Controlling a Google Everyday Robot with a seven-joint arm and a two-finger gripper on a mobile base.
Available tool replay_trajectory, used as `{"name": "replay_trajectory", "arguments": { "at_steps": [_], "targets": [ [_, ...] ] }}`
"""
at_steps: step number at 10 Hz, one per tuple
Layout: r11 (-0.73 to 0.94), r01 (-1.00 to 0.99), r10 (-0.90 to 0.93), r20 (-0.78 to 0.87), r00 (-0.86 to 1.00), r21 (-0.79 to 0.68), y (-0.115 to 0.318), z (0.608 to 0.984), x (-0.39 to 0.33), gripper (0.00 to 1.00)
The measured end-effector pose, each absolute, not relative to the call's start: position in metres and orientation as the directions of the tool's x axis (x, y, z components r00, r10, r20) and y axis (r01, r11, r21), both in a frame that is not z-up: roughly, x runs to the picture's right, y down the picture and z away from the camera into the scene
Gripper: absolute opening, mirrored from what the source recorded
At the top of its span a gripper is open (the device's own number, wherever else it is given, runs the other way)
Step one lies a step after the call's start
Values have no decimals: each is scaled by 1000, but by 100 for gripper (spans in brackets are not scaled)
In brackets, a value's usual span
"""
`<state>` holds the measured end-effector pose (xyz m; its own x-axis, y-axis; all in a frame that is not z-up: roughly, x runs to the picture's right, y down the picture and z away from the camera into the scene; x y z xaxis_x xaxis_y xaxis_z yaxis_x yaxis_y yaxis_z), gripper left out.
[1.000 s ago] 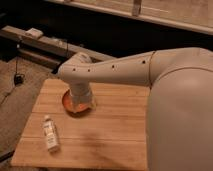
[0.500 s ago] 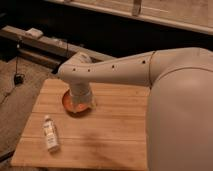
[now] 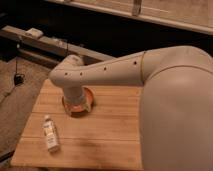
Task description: Place the bottle in the ceramic bowl
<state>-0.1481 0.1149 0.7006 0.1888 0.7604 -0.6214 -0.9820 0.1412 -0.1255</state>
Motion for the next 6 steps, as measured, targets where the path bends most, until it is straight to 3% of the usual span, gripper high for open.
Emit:
{"name": "replay_trajectory", "arguments": {
  "at_steps": [6],
  "targets": [
    [329, -897, 688, -577, 441, -294, 150, 722, -263, 65]
  ]
}}
